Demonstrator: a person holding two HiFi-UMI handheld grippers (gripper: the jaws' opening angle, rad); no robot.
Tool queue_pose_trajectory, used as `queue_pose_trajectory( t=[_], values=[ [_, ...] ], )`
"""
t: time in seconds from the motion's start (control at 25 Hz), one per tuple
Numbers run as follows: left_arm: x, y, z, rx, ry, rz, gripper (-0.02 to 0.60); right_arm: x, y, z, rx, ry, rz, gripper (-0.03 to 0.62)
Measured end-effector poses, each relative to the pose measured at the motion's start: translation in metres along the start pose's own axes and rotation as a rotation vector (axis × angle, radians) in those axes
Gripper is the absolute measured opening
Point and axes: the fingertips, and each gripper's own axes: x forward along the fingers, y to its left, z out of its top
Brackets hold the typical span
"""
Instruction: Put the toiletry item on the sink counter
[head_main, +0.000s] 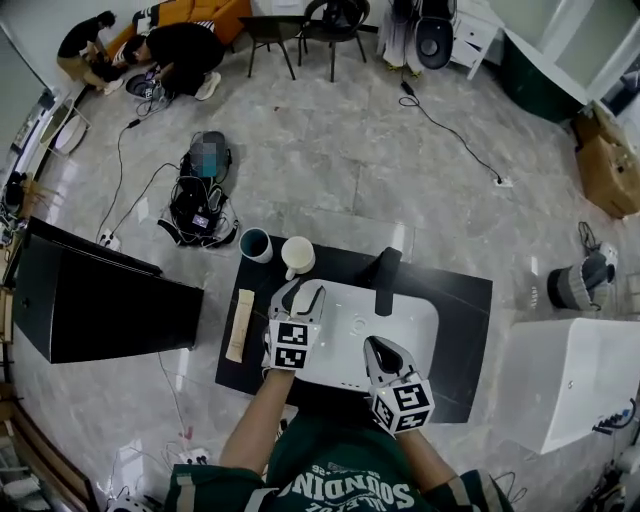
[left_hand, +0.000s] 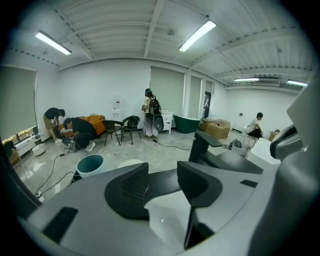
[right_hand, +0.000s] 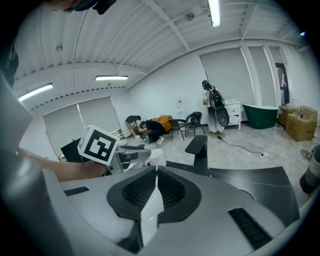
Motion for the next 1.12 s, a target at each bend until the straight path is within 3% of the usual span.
queue_pose_trajectory(
  t=[0.16, 0.56, 1.12],
  values=[
    [-0.027, -0.029, 0.017, 0.016, -0.03, -0.033, 0.017, -0.014, 0.004, 0.012, -0.006, -0.038, 0.001, 0.043],
    [-0.074, -0.068, 0.027, 0.029, -0.067, -0.074, 0.011, -0.042, 0.001, 0.024, -0.01, -0.09, -0.02, 0.043],
    [-0.09, -0.082, 0.012, 0.027, -0.023, -0.128, 0.011, -0.056, 0.017, 0.016, -0.029, -0.076, -0.024, 0.041]
  ],
)
